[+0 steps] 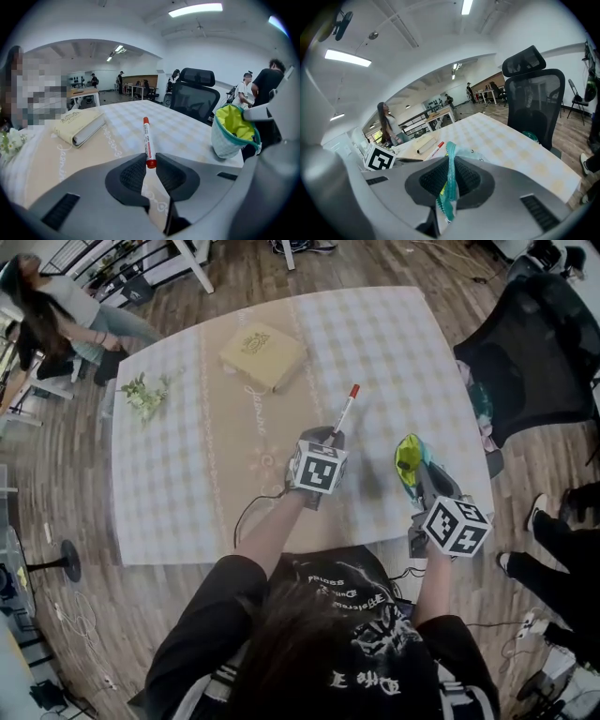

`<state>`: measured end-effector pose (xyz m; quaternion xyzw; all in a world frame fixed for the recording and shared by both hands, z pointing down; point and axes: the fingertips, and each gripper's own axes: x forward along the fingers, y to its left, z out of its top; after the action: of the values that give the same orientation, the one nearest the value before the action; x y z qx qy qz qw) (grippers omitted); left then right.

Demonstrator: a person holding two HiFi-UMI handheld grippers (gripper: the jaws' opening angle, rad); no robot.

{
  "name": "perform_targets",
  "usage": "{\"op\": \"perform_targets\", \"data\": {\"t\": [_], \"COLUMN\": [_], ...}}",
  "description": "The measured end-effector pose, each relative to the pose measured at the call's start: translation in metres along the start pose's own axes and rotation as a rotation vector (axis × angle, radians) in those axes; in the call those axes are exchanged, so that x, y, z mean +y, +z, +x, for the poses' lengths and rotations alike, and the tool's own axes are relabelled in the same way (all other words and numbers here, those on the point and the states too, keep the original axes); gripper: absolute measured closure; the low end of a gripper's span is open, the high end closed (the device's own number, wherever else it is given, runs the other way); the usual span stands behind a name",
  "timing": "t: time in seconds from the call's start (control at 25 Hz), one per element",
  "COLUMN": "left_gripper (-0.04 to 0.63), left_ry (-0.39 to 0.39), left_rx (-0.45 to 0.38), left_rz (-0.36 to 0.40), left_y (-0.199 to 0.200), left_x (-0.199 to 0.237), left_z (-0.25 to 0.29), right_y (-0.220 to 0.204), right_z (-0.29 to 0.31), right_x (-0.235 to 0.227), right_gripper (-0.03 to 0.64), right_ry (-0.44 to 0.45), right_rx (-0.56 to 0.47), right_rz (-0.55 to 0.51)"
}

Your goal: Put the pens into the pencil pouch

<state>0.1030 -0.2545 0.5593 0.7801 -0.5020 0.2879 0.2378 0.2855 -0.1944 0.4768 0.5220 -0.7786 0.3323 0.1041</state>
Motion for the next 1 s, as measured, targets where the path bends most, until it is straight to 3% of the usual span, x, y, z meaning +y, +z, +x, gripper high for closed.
{"op": "perform_targets", "data": {"t": [0.28,0.6,0.84,1.0], "left_gripper": [0.513,0.514,0.512,0.512], "left_ry": [-0.045,-0.144,-0.312,-0.385], "left_rx": [-0.042,-0.105,-0.056,-0.027], "left_rz": [-0.021,0.041,0.069,0.122], "left_y": [-0.003,0.003,-0.006,-0.010], "left_x": [0.005,0.008,0.000,0.000], "left_z": [-0.046,-0.104,-0.141,-0.157], "right_y": [-0.012,-0.033,-0.045,-0.048], "right_z": [0.005,0.016,0.024,0.030], "right_x": [0.016,0.046,0.068,0.081], "right_gripper": [0.577,0.577,0.577,0.577], "right_ry": [-0.001,-0.019,-0.027,-0.026], "right_rx": [0.018,0.054,0.075,0.083], "right_rz": [-0.015,-0.024,-0.029,-0.050]}}
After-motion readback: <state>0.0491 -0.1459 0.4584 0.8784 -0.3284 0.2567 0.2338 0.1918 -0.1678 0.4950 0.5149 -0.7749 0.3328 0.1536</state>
